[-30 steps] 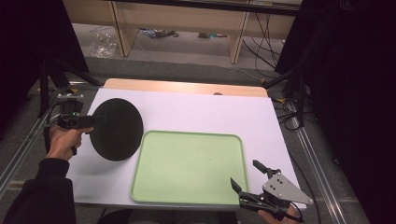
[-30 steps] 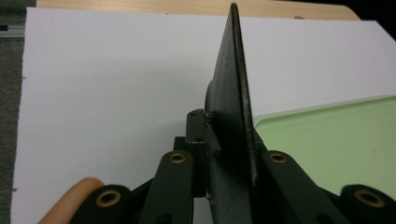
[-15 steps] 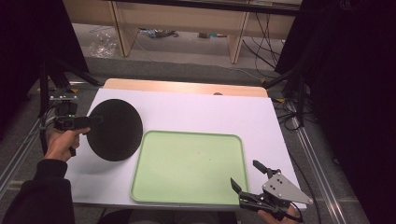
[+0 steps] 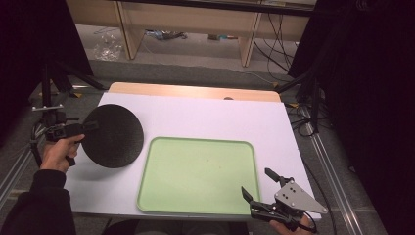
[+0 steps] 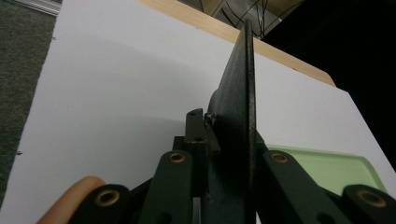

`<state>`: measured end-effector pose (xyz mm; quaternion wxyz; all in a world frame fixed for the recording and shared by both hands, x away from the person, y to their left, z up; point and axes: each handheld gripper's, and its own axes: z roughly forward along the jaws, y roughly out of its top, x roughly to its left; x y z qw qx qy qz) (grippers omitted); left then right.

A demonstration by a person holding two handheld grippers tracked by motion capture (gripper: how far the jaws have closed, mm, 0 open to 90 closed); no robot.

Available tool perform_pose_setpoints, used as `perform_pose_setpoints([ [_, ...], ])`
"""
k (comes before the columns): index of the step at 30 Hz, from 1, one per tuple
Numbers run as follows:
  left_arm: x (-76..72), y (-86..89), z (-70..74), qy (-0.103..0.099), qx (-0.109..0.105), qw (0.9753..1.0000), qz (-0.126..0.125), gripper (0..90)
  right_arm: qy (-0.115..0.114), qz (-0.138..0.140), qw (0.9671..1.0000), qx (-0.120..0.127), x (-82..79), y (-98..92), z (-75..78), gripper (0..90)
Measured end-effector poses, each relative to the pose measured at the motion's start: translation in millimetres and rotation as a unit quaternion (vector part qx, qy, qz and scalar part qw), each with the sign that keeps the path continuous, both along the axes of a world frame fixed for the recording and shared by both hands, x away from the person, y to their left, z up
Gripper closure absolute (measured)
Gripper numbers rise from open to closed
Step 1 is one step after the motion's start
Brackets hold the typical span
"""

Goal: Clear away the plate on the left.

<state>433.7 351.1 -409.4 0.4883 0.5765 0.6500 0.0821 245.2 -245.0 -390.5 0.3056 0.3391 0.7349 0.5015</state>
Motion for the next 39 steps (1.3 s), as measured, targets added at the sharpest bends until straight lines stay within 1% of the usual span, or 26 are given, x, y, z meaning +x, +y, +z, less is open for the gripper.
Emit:
perform_pose_setpoints([
  [1, -0.4, -0.6, 1.4, -0.001, -0.001, 1.0, 0.003, 79.0, -0.001, 0.0, 1.0, -0.001, -0.1, -0.2, 0.0, 15.4],
  [3, -1.4, -1.5, 6.0, -0.006, -0.004, 1.0, -0.004, 78.9, 0.003, 0.001, 1.0, -0.001, 0.0, -0.2, 0.2, 15.4],
  [6, -2.1, -4.2, 12.3, -0.018, -0.02, 0.9996, -0.009, 79.0, 0.0, 0.0, 1.0, -0.001, -0.1, -0.1, -0.1, 15.5],
  [7, -2.4, -4.1, 13.8, -0.024, -0.017, 0.9995, -0.013, 78.9, 0.001, 0.0, 1.0, 0.001, -0.2, -0.2, 0.0, 15.4],
  [9, -3.3, -8.5, 19.3, -0.025, -0.027, 0.9992, -0.016, 79.0, 0.005, 0.001, 1.0, -0.001, -0.2, -0.6, 0.4, 15.5],
  [10, -3.3, -13.0, 24.1, -0.033, -0.014, 0.999, -0.026, 78.9, 0.0, 0.0, 1.0, 0.0, -0.1, -0.1, -0.1, 15.4],
  [11, -3.3, -13.0, 24.1, -0.033, -0.014, 0.999, -0.026, 78.9, 0.0, 0.0, 1.0, 0.0, -0.1, -0.1, -0.1, 15.4],
  [12, -3.4, -17.8, 26.9, -0.034, -0.013, 0.9988, -0.031, 78.9, 0.0, 0.001, 1.0, 0.0, -0.3, -0.1, -0.1, 15.4],
  [15, -2.7, -27.0, 30.4, -0.036, -0.02, 0.9981, -0.045, 78.9, 0.003, 0.001, 1.0, 0.0, -0.3, -0.4, 0.3, 15.4],
  [17, -2.1, -33.8, 32.4, -0.036, -0.03, 0.9974, -0.054, 78.9, 0.004, 0.002, 1.0, -0.002, -0.9, -0.9, 0.6, 15.4],
  [18, -2.1, -38.8, 33.9, -0.037, -0.032, 0.997, -0.061, 78.9, -0.001, 0.004, 1.0, 0.008, 0.0, 0.4, -0.6, 15.4],
  [21, -2.0, -52.3, 36.6, -0.036, -0.037, 0.9956, -0.078, 78.8, 0.0, 0.001, 1.0, 0.0, -0.1, -0.2, -0.1, 15.5],
  [22, -1.4, -60.1, 37.0, -0.036, -0.045, 0.9943, -0.09, 78.8, 0.0, 0.001, 1.0, 0.0, -0.3, -0.3, 0.0, 15.4],
  [23, -1.4, -60.1, 37.0, -0.036, -0.045, 0.9943, -0.09, 78.8, 0.0, 0.001, 1.0, 0.0, -0.3, -0.3, 0.0, 15.4],
  [26, -0.8, -75.3, 37.2, -0.032, -0.054, 0.9919, -0.11, 78.8, 0.0, 0.001, 1.0, 0.001, -0.2, -0.5, 0.0, 15.5],
  [27, -0.8, -75.3, 37.2, -0.032, -0.054, 0.9919, -0.11, 78.7, 0.0, 0.001, 1.0, 0.001, -0.2, -0.5, 0.0, 15.5],
  [29, -0.3, -81.8, 36.7, -0.027, -0.062, 0.9907, -0.118, 78.6, -0.001, 0.002, 1.0, 0.001, -0.3, -0.5, 0.0, 15.4],
  [30, 0.5, -85.1, 34.7, -0.024, -0.076, 0.9893, -0.123, 78.3, 0.0, 0.004, 1.0, -0.001, 0.3, -0.6, -0.1, 15.4],
  [31, 0.9, -87.4, 33.4, -0.021, -0.082, 0.9886, -0.125, 78.3, 0.0, 0.004, 1.0, -0.001, 0.3, -0.6, -0.1, 15.4],
  [32, 1.6, -94.3, 31.3, -0.014, -0.092, 0.9865, -0.134, 78.4, -0.002, 0.003, 1.0, -0.002, 0.3, 0.0, -0.3, 15.4],
  [33, 1.6, -94.3, 31.3, -0.014, -0.092, 0.9865, -0.134, 78.4, -0.002, 0.003, 1.0, -0.002, 0.3, 0.0, -0.3, 15.4],
  [34, 2.0, -99.1, 29.9, -0.014, -0.095, 0.9859, -0.137, 78.4, -0.011, 0.002, 0.9999, -0.004, 1.0, -0.3, -0.3, 15.4],
  [35, 1.9, -102.6, 29.3, -0.011, -0.092, 0.9858, -0.14, 78.4, -0.013, 0.003, 0.9999, -0.006, 1.4, -0.4, -0.3, 15.5],
  [37, 2.2, -112.2, 26.8, -0.004, -0.083, 0.9854, -0.148, 78.2, -0.01, 0.002, 0.9999, -0.005, 1.0, -0.2, -0.3, 15.4],
  [38, 2.3, -115.3, 25.5, -0.003, -0.081, 0.9851, -0.151, 78.3, -0.004, 0.002, 1.0, -0.002, 0.1, 0.1, -0.2, 15.4],
  [39, 2.3, -115.3, 25.5, -0.003, -0.081, 0.9851, -0.151, 78.2, -0.004, 0.002, 1.0, -0.002, 0.1, 0.1, -0.2, 15.4],
])
